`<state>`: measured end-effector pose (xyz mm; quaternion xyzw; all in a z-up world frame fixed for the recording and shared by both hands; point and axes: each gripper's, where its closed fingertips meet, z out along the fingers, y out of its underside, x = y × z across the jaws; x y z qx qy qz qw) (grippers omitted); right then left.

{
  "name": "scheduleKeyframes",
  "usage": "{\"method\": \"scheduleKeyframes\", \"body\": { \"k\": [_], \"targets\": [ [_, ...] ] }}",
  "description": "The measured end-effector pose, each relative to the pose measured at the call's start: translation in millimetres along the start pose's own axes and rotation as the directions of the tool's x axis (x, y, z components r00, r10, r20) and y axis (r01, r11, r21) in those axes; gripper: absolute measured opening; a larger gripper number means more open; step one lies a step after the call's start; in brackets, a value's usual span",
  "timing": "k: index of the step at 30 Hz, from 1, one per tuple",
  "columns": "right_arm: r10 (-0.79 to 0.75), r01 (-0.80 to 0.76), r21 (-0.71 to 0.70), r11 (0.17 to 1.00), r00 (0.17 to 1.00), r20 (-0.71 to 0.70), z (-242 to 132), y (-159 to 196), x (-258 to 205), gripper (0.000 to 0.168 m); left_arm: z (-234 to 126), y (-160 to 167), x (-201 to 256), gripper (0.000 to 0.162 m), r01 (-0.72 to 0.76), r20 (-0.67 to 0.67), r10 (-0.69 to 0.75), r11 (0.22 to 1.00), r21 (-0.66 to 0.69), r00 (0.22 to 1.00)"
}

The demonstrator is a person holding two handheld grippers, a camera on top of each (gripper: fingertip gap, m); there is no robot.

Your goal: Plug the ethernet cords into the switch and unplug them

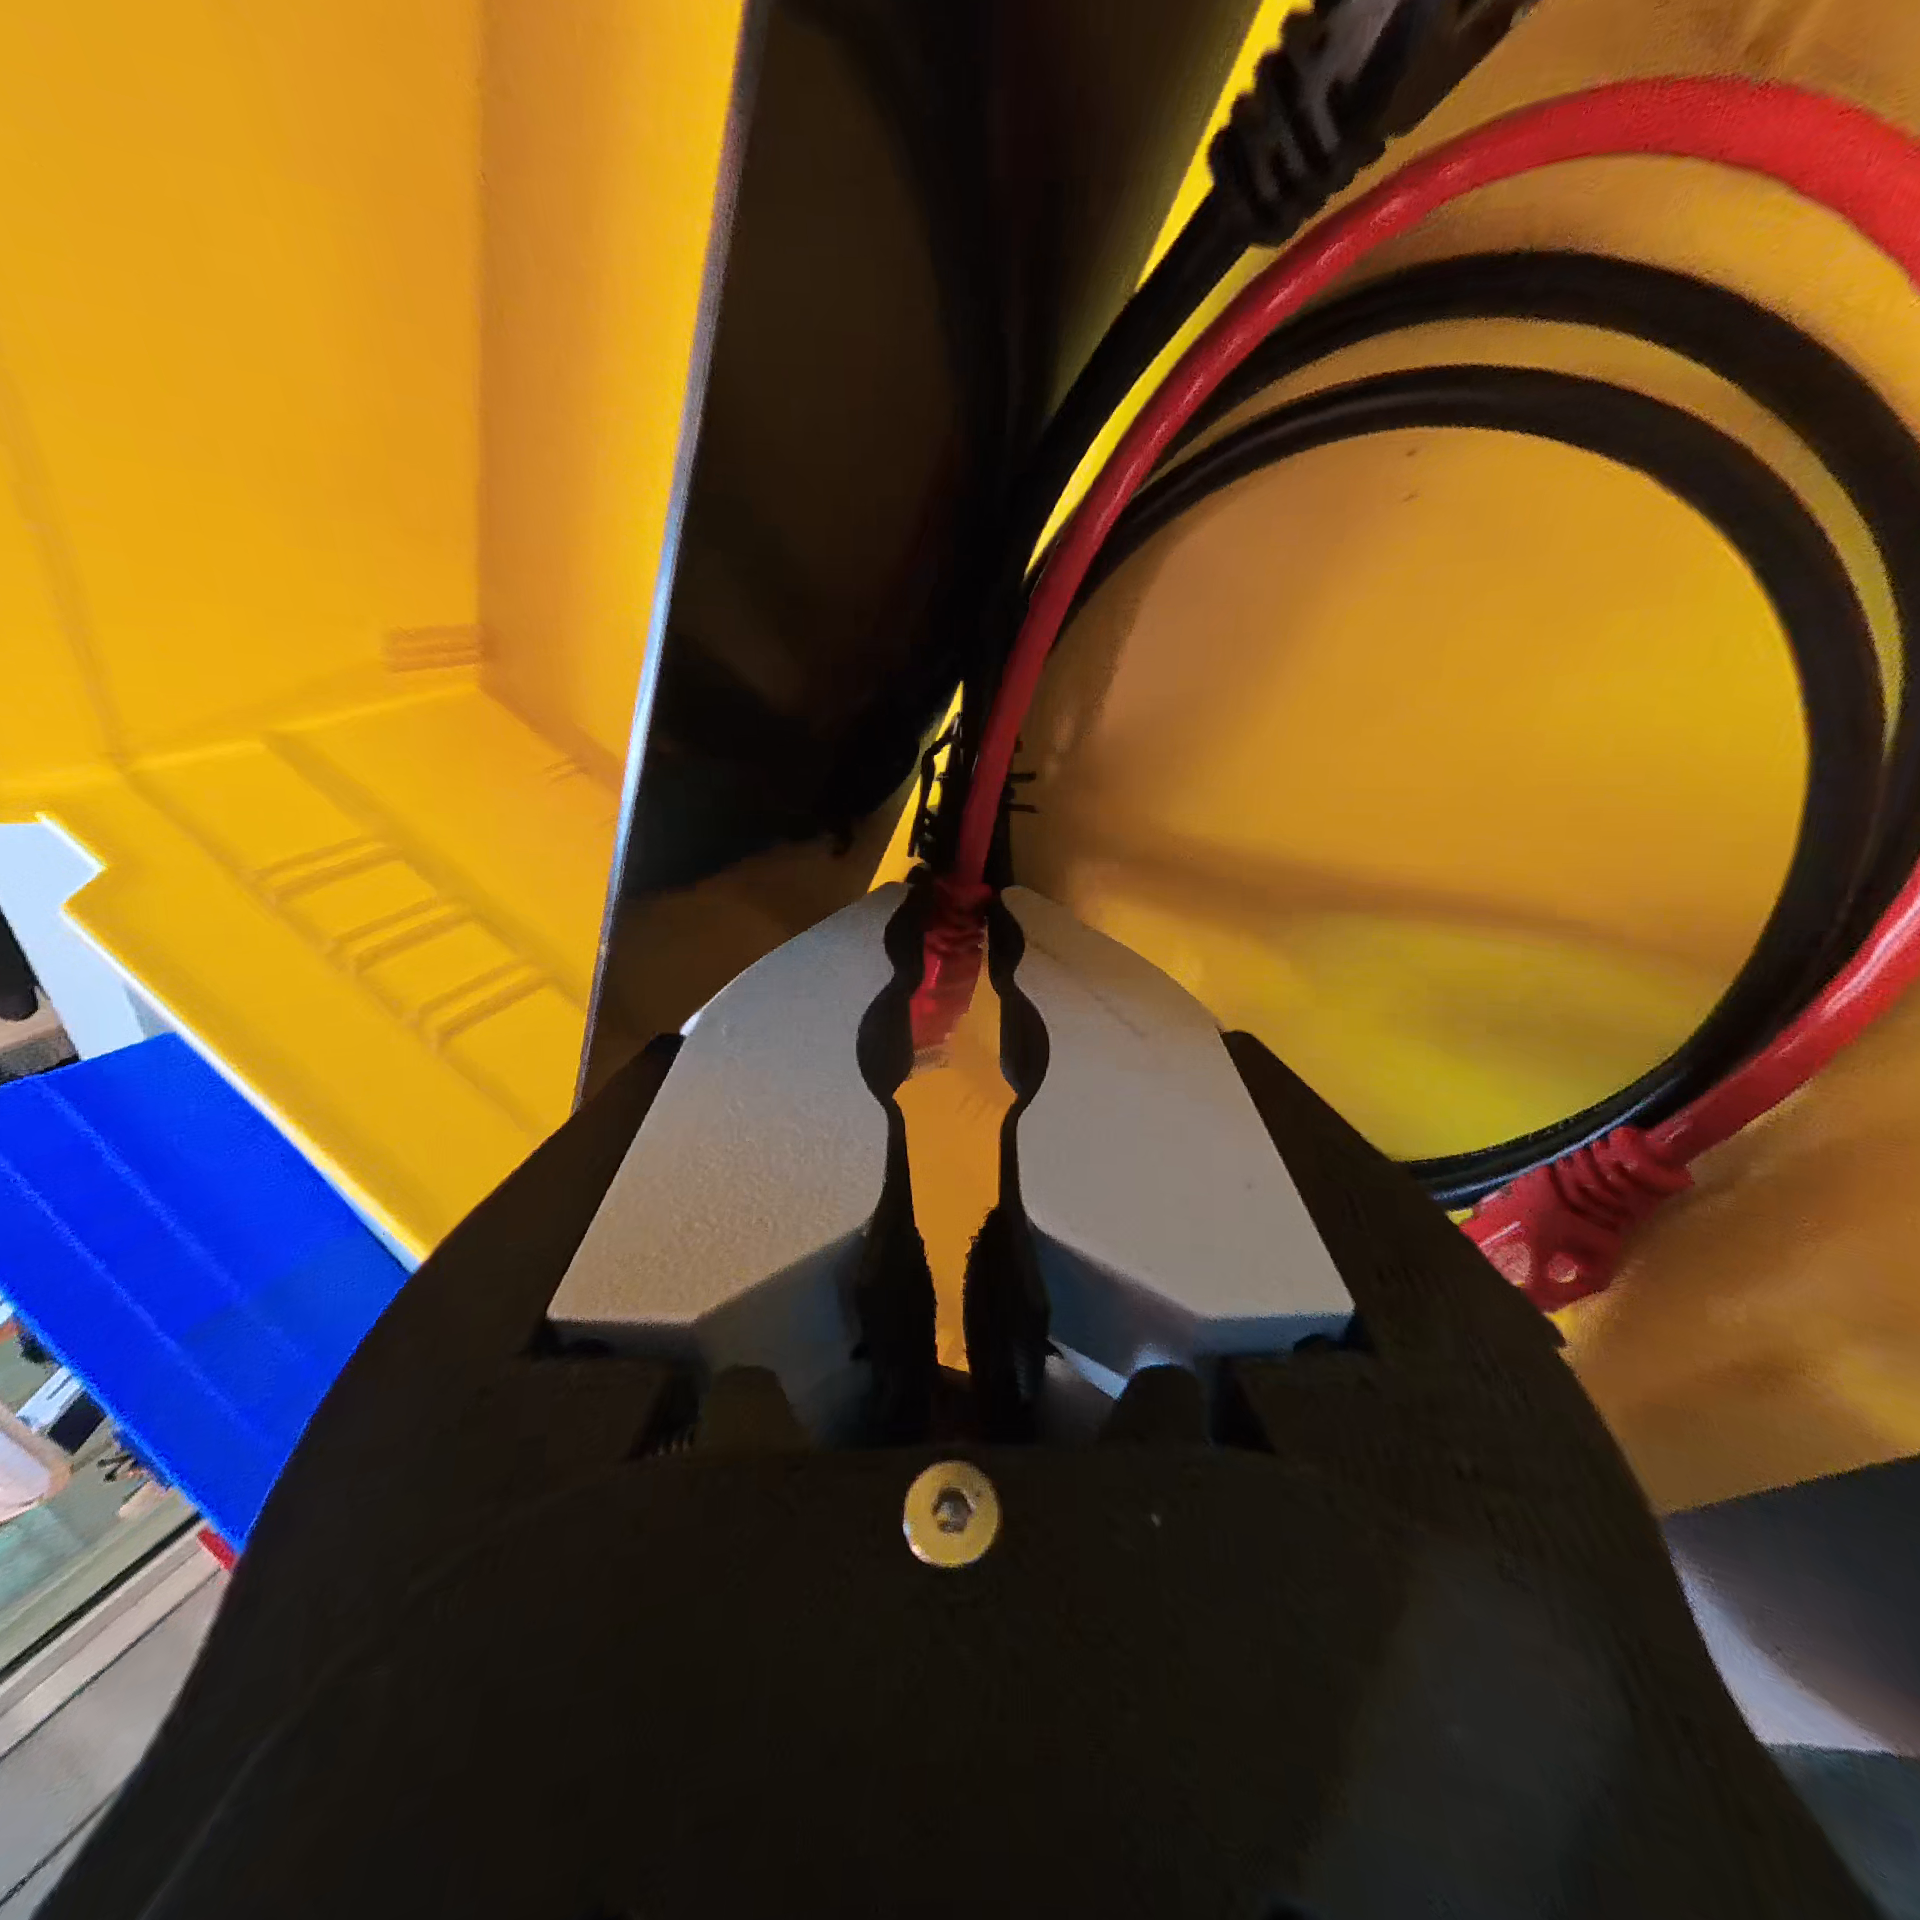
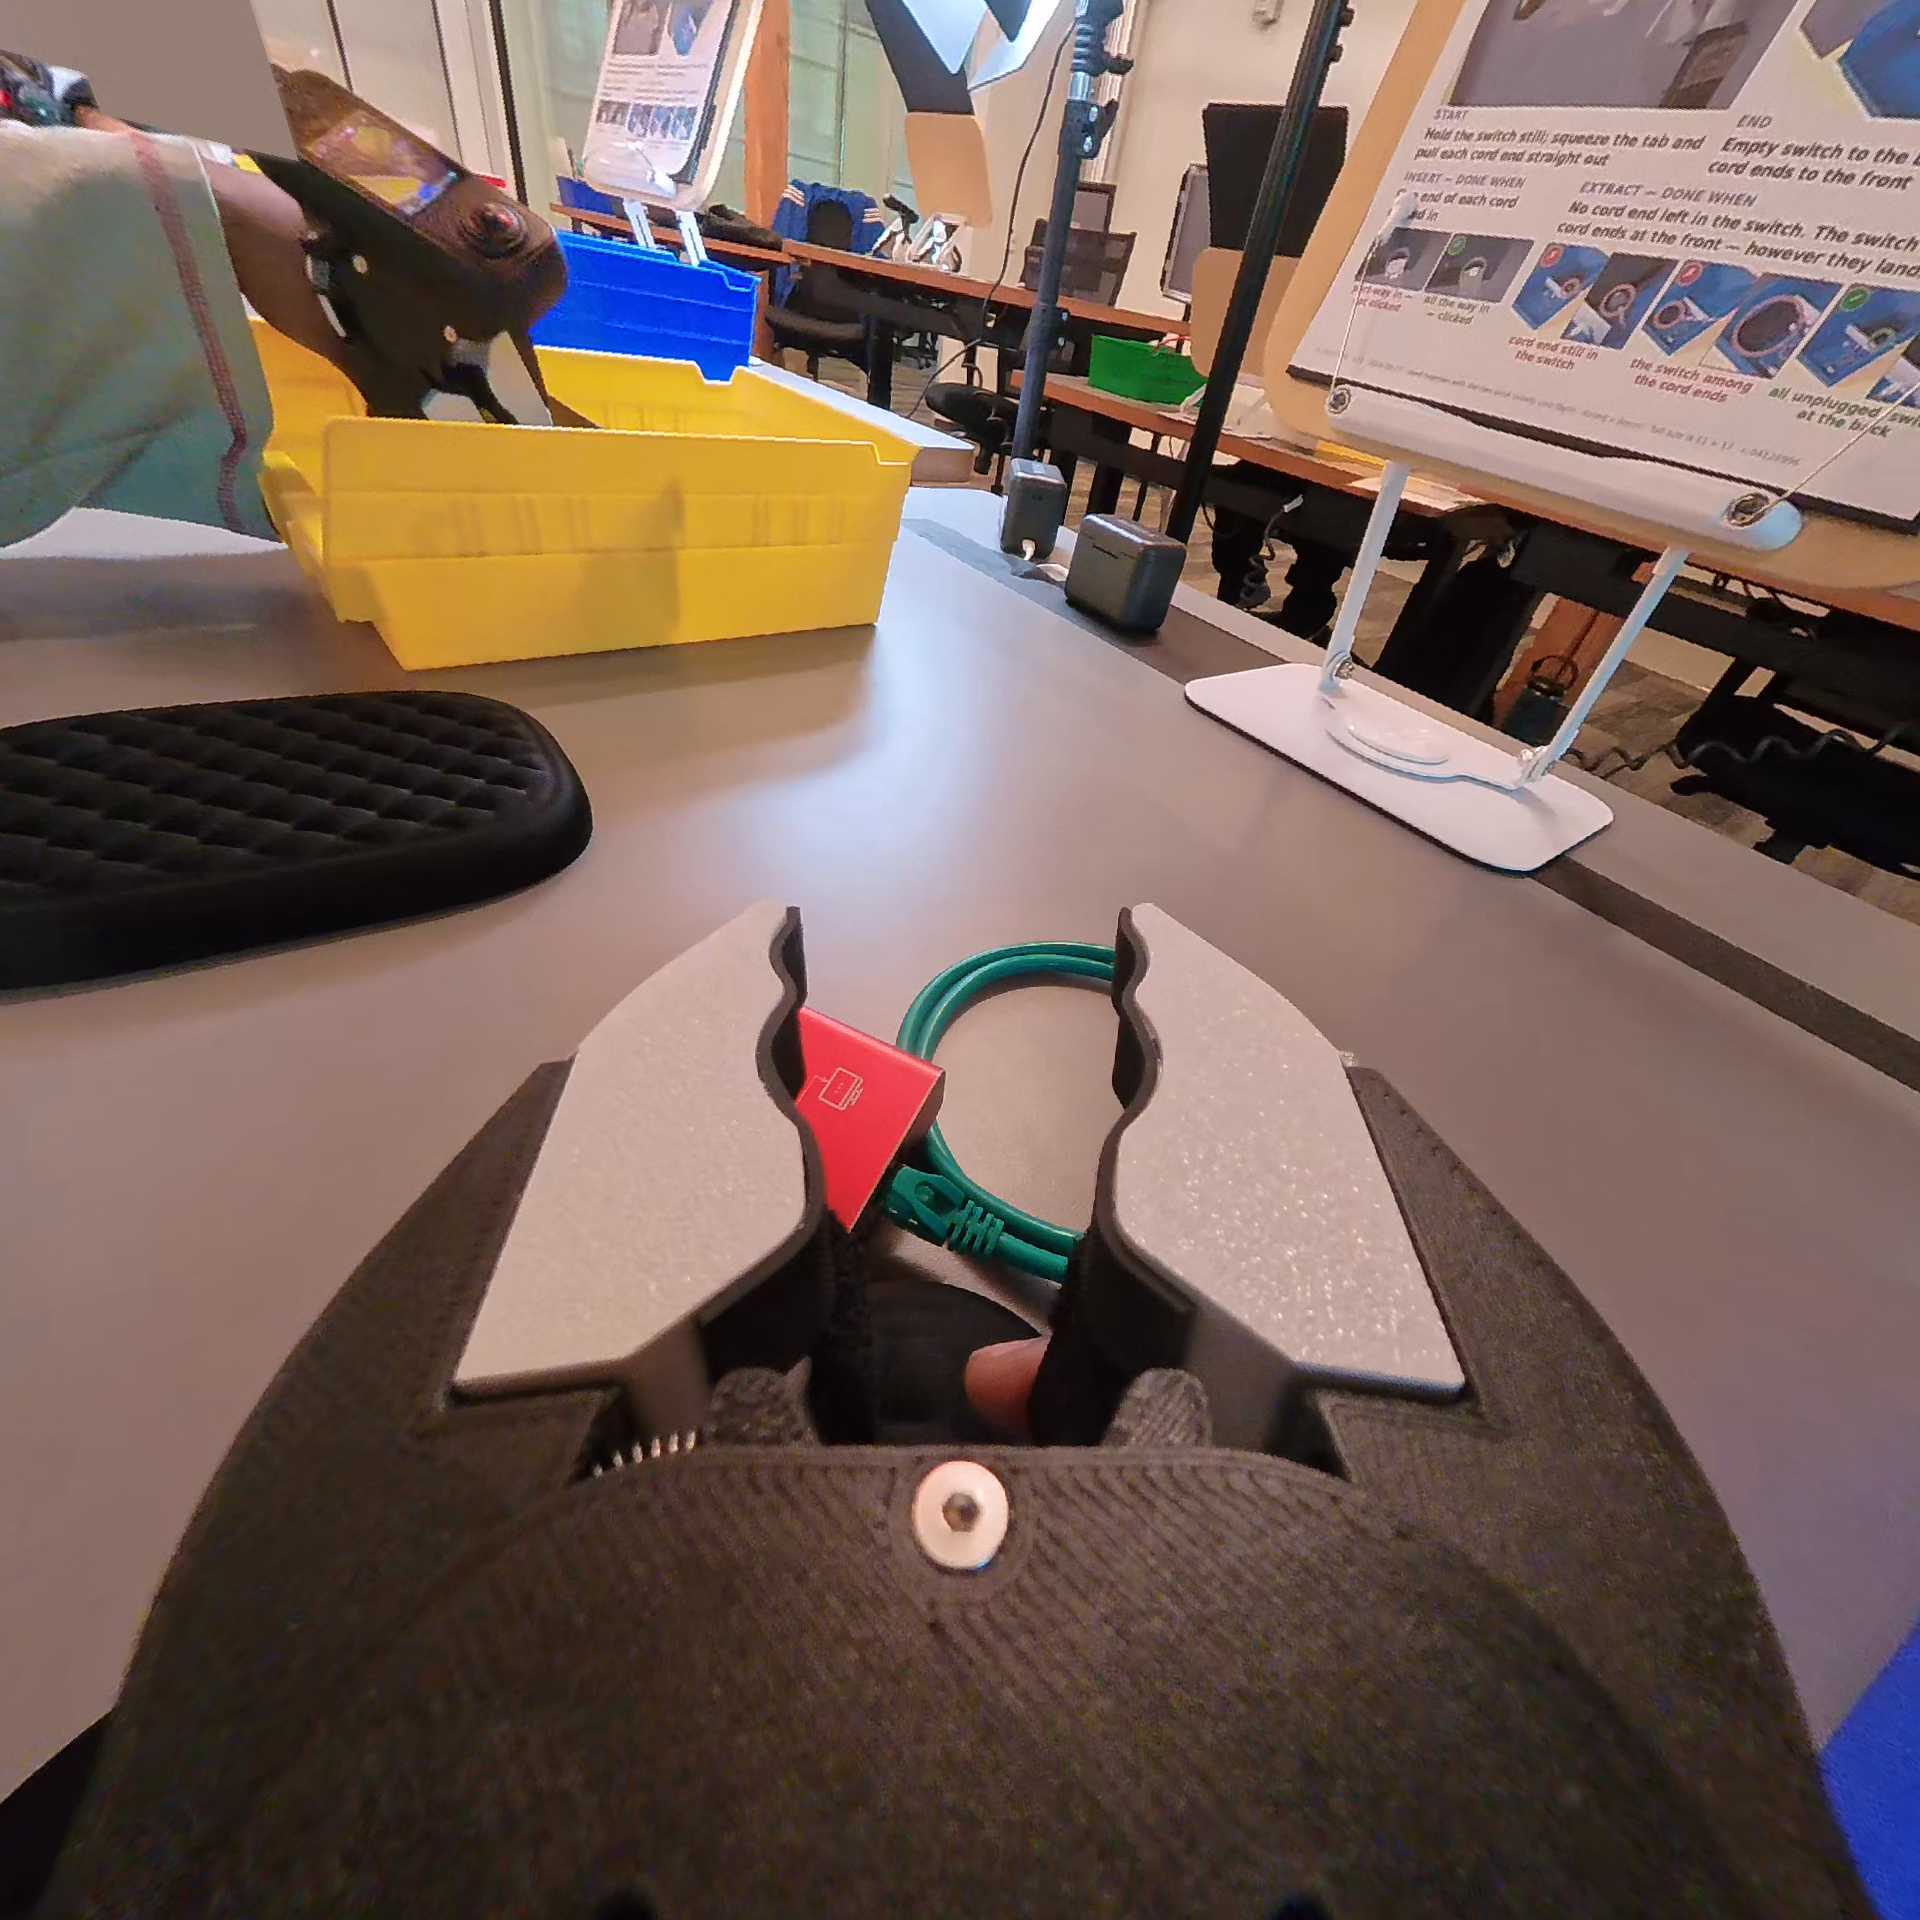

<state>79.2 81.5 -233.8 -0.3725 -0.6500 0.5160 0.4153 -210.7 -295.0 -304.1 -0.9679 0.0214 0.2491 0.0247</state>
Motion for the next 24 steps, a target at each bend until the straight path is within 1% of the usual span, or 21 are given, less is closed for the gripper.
{"method": "scheduleKeyframes", "body": {
  "k": [2,6,9,11,14,16,18,22,24],
  "targets": [
    [0.002,-0.002,0.002,1.0,1.0,0.0,0,0,0,0.057,-5,-1,0,0.011,0.001,0.011,-0.001,1.0,0.015,1.0],
    [0.004,-0.004,0.005,1.0,1.0,-0.001,0,0,1,0.057,-22,-2,-5,0.011,0.009,0.078,-0.013,0.998,0.06,0.997],
    [0.0,0.0,0.001,1.0,1.0,0.001,0,0,0,0.057,-46,1,-15,0.011,0.008,0.185,-0.022,0.997,0.078,0.982],
    [-0.005,0.005,-0.001,1.0,1.0,0.004,0,0,-1,0.057,-69,1,-25,0.011,0.012,0.29,-0.044,0.994,0.111,0.956],
    [-0.011,0.011,-0.004,1.0,1.0,0.006,1,0,-1,0.057,-112,-3,-41,0.011,-0.002,0.46,-0.097,0.978,0.21,0.883],
    [-0.014,0.014,-0.01,1.0,1.0,0.008,1,1,-2,0.057,-143,-11,-51,0.011,-0.041,0.581,-0.158,0.948,0.315,0.799],
    [-0.021,0.022,-0.014,1.0,1.0,0.005,1,1,-2,0.057,-171,-21,-54,0.011,-0.102,0.665,-0.216,0.909,0.405,0.715],
    [-0.036,0.036,-0.038,0.999,0.999,0.008,5,-1,-6,0.059,-212,-37,-52,0.011,-0.198,0.755,-0.301,0.849,0.49,0.582],
    [-0.01,0.01,-0.002,1.0,0.999,0.046,8,-12,-14,0.062,-229,-51,-48,0.01,-0.247,0.772,-0.332,0.815,0.524,0.541]
  ]
}}
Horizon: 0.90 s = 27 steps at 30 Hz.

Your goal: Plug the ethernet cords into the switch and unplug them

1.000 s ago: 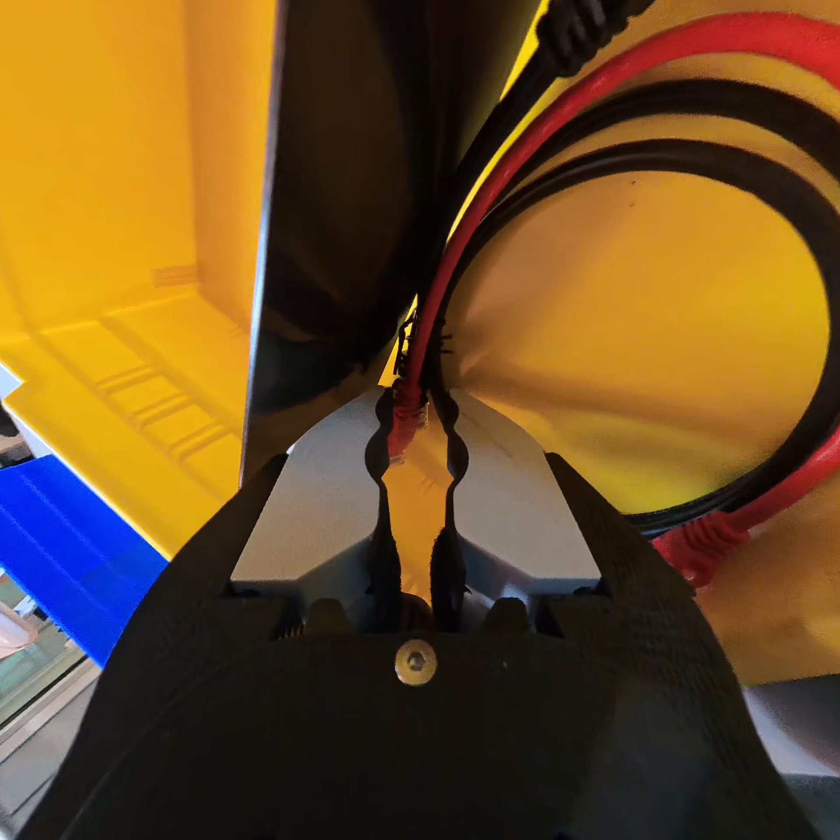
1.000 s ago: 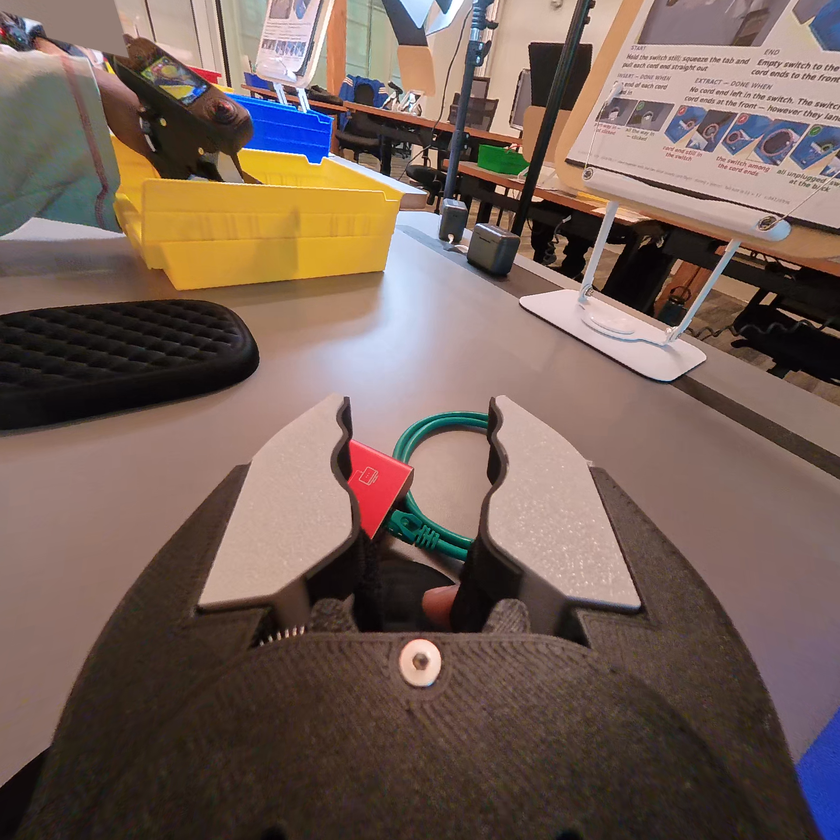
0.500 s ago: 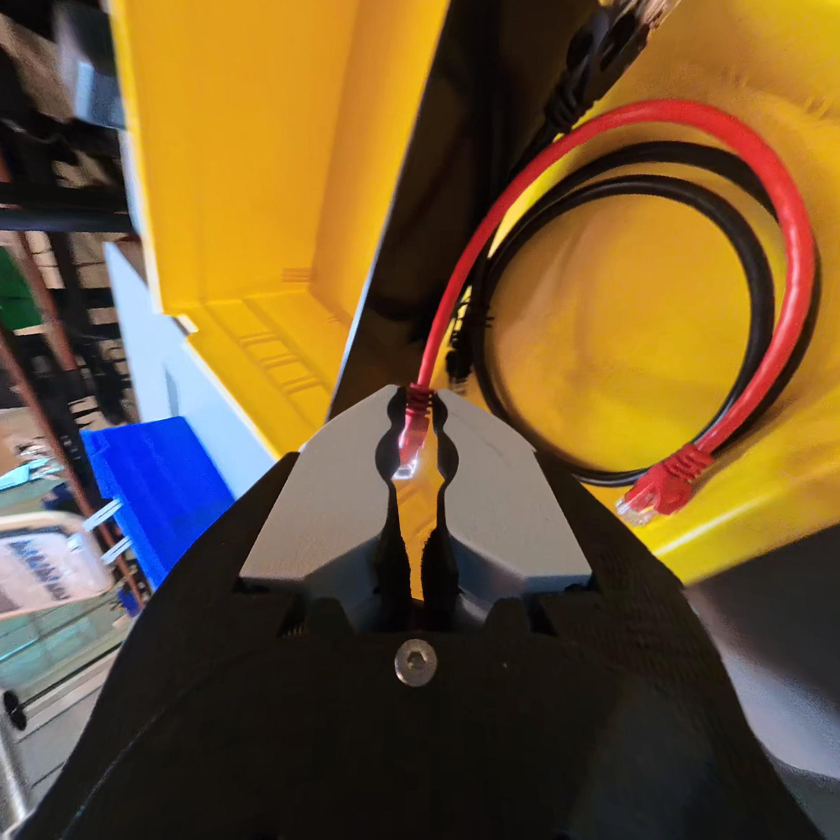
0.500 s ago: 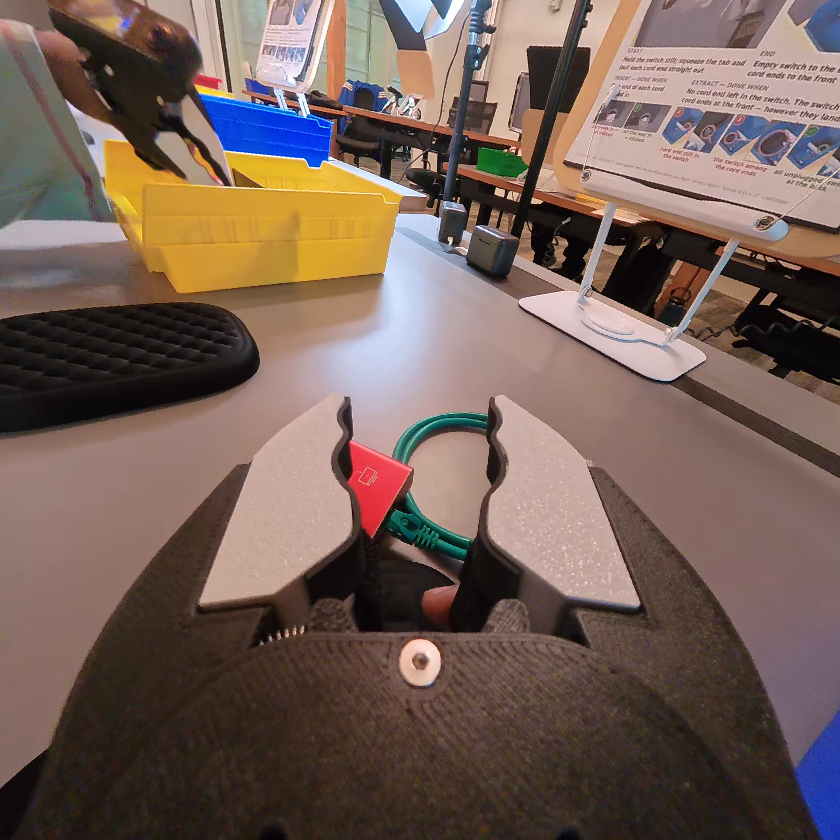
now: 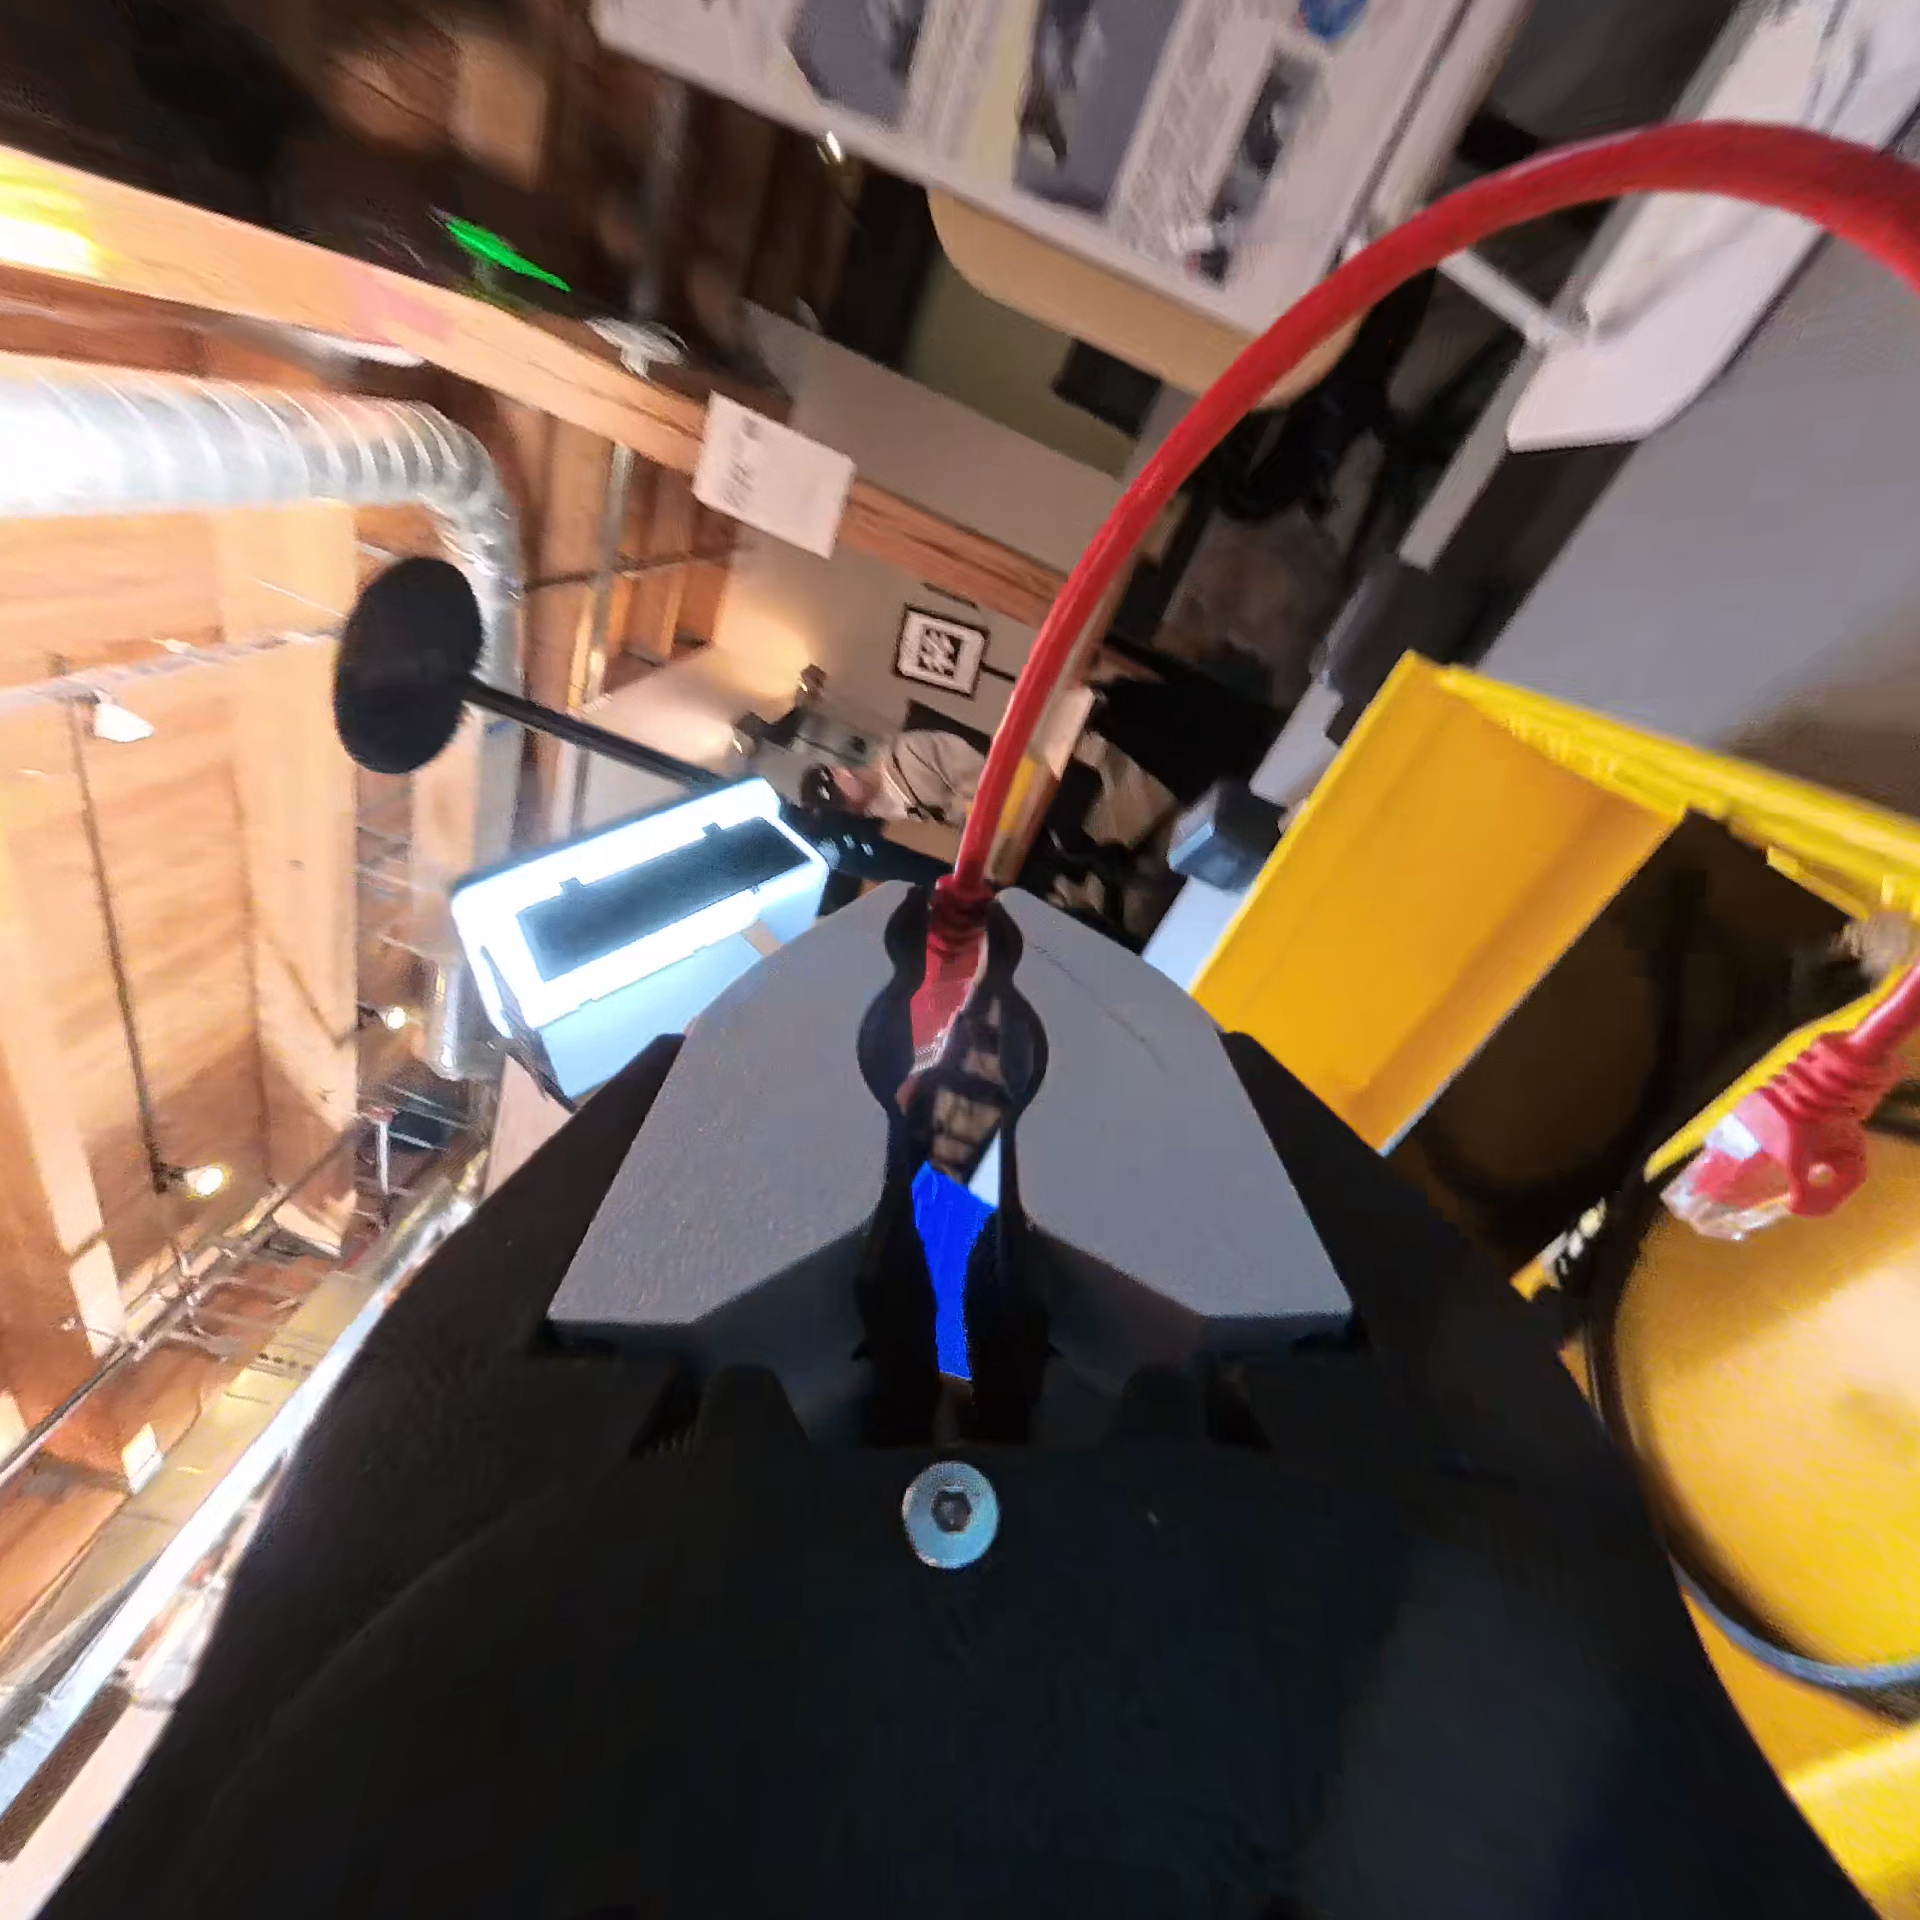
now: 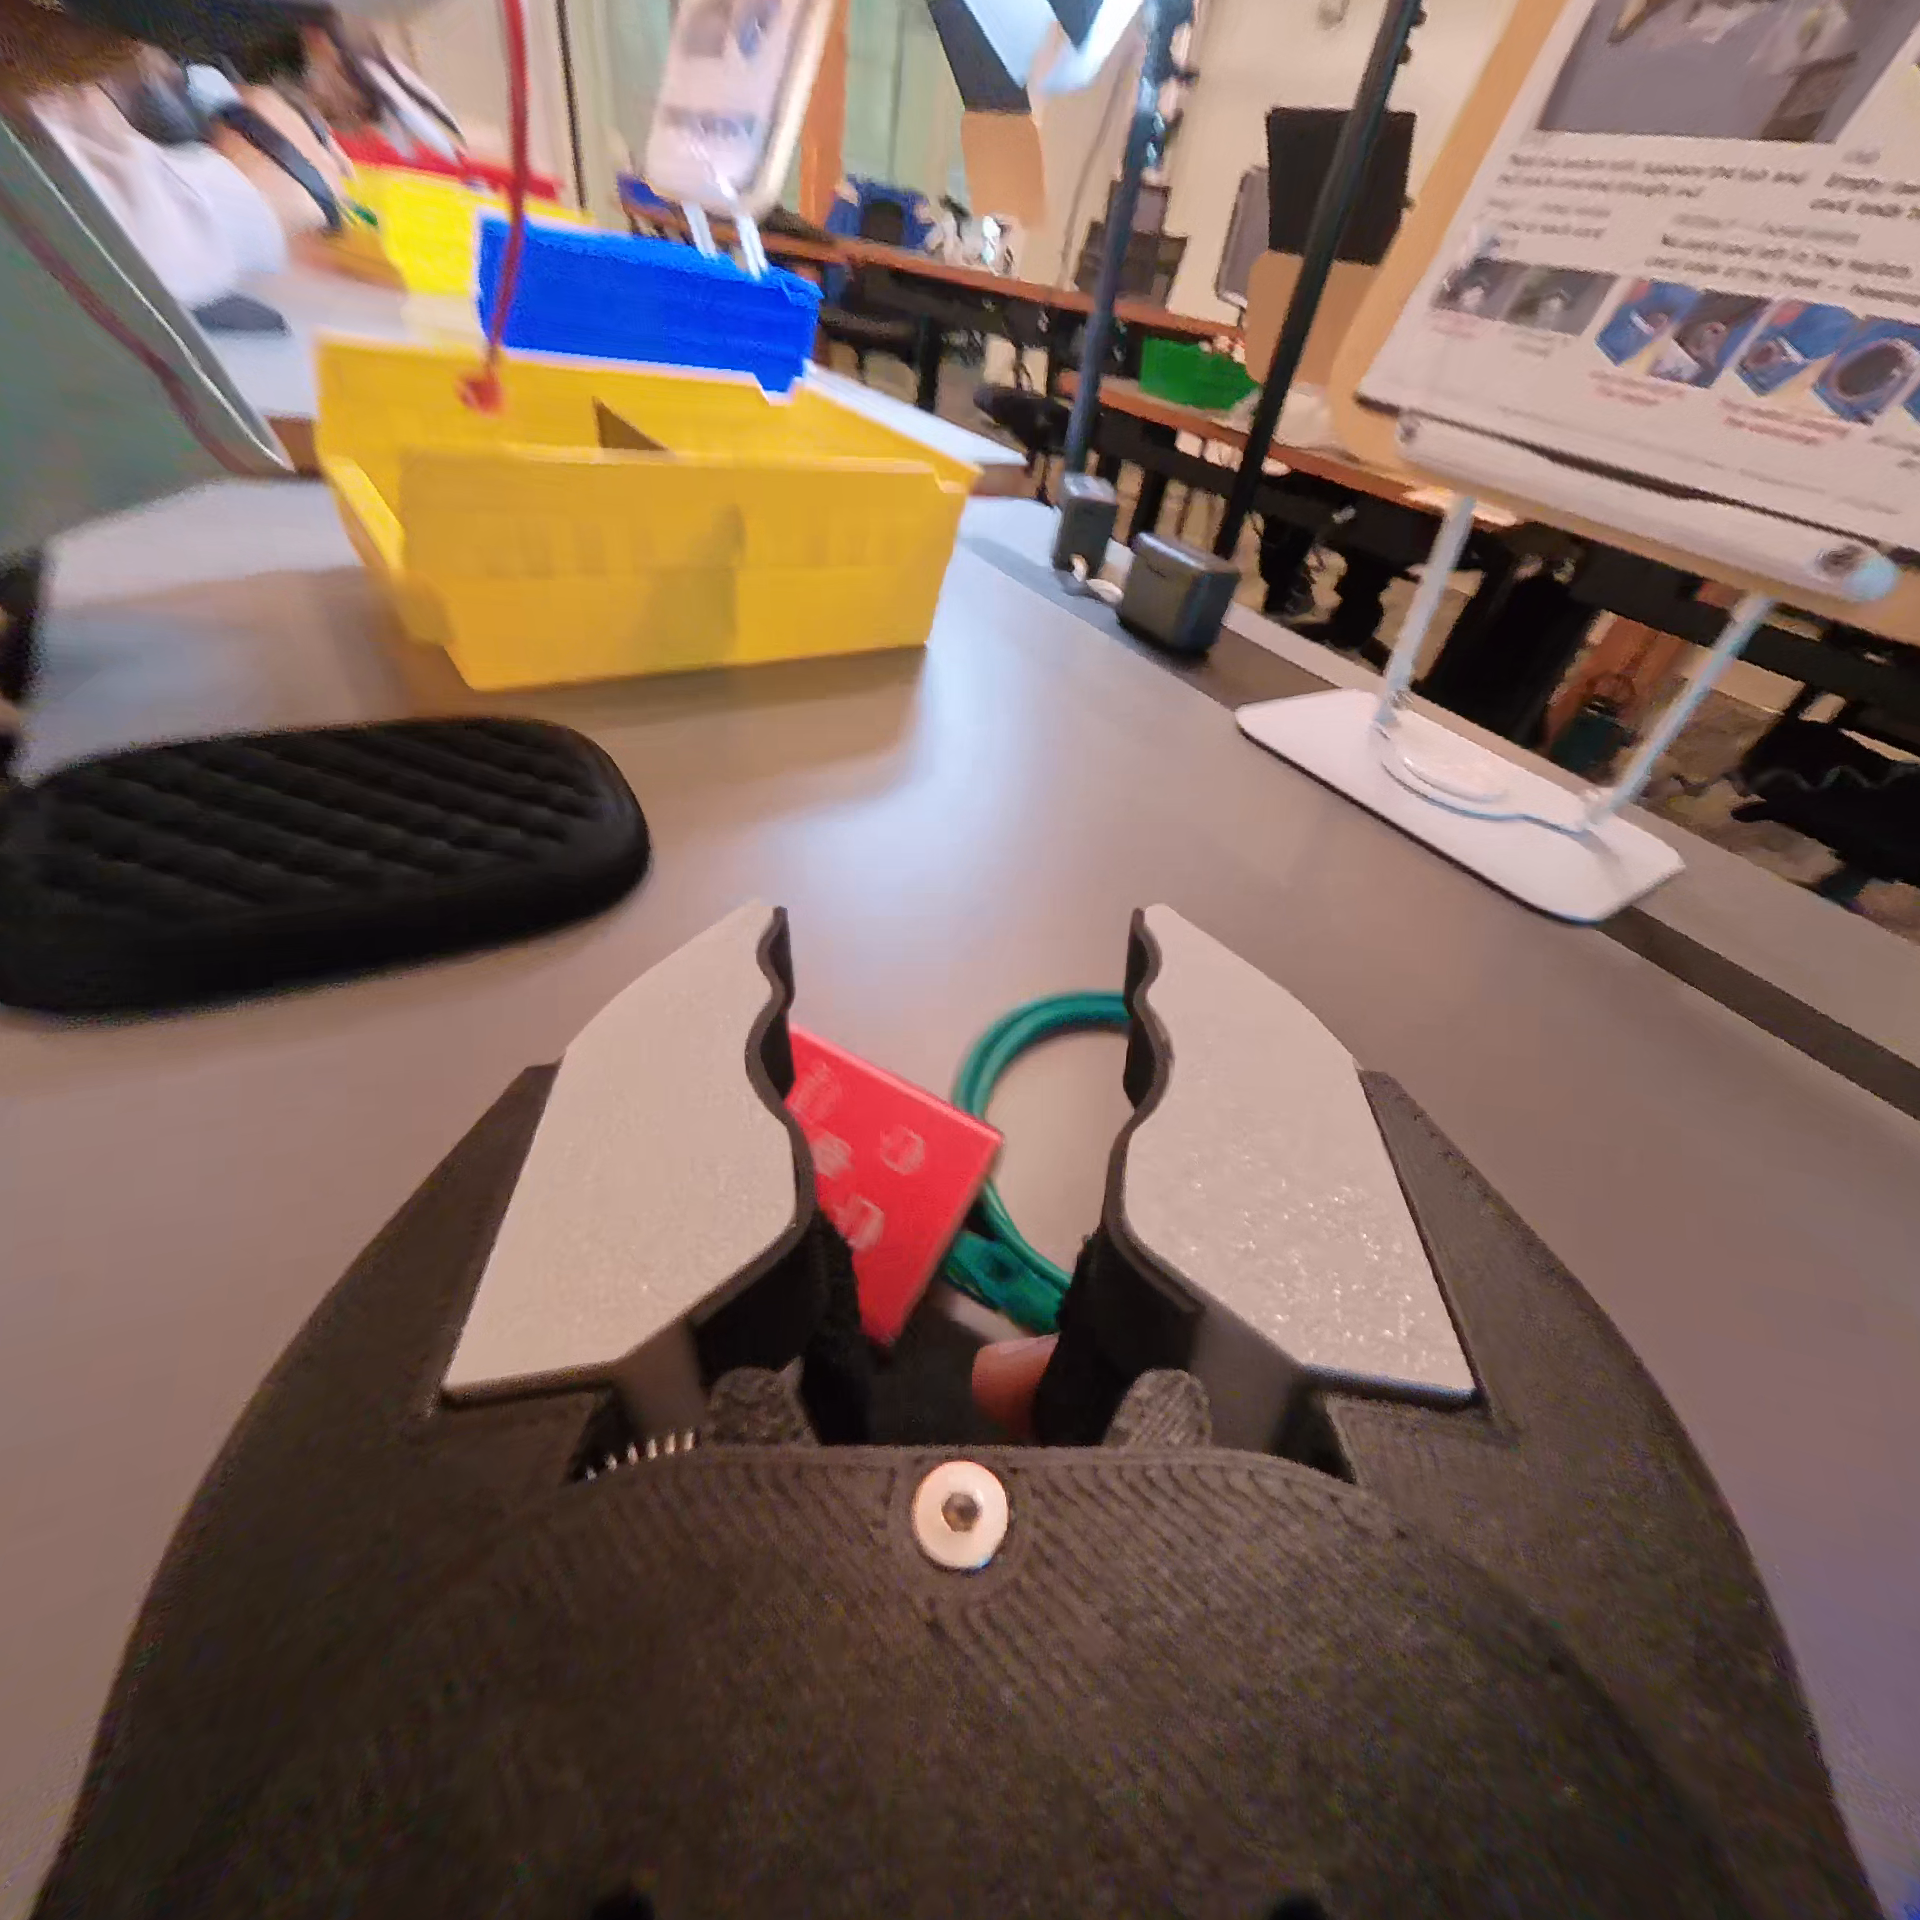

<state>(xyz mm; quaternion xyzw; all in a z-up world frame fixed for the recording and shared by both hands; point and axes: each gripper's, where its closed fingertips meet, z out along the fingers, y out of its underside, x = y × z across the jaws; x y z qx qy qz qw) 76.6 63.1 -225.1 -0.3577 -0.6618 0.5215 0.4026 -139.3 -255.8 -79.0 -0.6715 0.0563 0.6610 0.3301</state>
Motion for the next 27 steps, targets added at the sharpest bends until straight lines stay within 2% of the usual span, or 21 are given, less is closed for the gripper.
{"method": "scheduleKeyframes", "body": {
  "k": [5,9,13,18,21,23,24,25,27],
  "targets": [
    [0.114,-0.139,0.158,0.978,0.981,0.159,11,-52,-32,0.062,-7,-59,10,0.01,-0.02,0.018,0.017,0.988,0.153,1.0],
    [0.114,-0.19,0.242,0.951,0.948,0.297,22,-93,-65,0.061,-15,-104,33,0.01,-0.011,-0.009,0.013,0.966,0.257,1.0],
    [0.095,-0.221,0.28,0.934,0.911,0.402,32,-120,-97,0.061,-23,-135,55,0.01,0.01,-0.03,-0.001,0.949,0.316,1.0],
    [0.092,-0.195,0.259,0.946,0.928,0.361,43,-121,-103,0.042,-29,-157,82,0.01,0.058,-0.084,-0.029,0.932,0.358,0.996],
    [0.082,-0.175,0.239,0.955,0.932,0.353,45,-117,-105,0.037,-31,-163,91,0.01,0.07,-0.105,-0.033,0.928,0.366,0.994],
    [0.077,-0.172,0.236,0.956,0.929,0.363,44,-116,-107,0.027,-32,-165,94,0.01,0.08,-0.117,-0.039,0.926,0.37,0.992],
    [0.062,-0.159,0.233,0.959,0.924,0.377,43,-115,-109,0.013,-32,-166,95,0.01,0.09,-0.127,-0.045,0.923,0.374,0.991],
    [0.034,-0.134,0.232,0.963,0.92,0.39,42,-113,-112,0.008,-32,-167,96,0.01,0.104,-0.135,-0.056,0.921,0.376,0.989],
    [-0.028,-0.059,0.245,0.968,0.941,0.337,42,-111,-108,0.006,-33,-170,94,0.011,0.214,-0.189,-0.15,0.899,0.383,0.97]
  ]
}}
